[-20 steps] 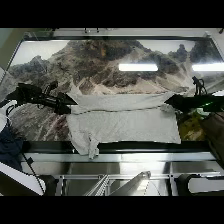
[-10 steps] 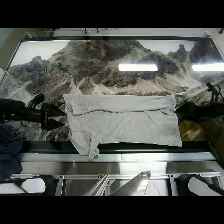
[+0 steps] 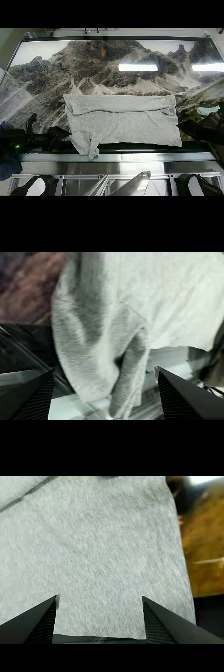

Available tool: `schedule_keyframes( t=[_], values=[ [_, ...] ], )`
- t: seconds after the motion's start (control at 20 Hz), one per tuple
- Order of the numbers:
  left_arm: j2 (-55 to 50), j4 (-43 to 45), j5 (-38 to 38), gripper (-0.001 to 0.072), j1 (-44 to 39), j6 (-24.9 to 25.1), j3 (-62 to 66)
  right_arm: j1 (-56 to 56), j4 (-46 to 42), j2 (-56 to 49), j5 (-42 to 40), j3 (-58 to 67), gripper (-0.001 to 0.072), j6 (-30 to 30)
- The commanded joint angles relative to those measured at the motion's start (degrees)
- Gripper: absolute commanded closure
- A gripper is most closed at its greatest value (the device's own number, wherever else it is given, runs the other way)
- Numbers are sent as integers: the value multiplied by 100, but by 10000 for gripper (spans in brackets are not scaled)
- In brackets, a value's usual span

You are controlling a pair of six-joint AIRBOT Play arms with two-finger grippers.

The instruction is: Fold the shirts.

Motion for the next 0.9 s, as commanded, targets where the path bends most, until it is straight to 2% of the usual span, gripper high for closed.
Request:
schedule_keyframes(
  t=[0.0,0.25,0.5,0.75,0.8,0.85],
  values=[
    [245,146,-651,18,-219,-11,-446,-258,-223,273,92,-166,132,431],
    [-562,-13,-966,17,-385,98,-516,-304,-168,278,170,-175,133,439],
    [-1676,-1580,-428,18,-389,1947,-516,-306,-197,275,243,-177,133,442],
    [-2304,-1703,-7,25,-385,2551,-516,-332,-525,275,291,-177,133,688],
    [-2323,-1711,-4,243,-385,2632,-514,-411,-682,275,295,-177,133,831],
    [-2299,-1705,0,580,-385,2717,-516,-505,-761,275,295,-179,133,925]
  ],
)
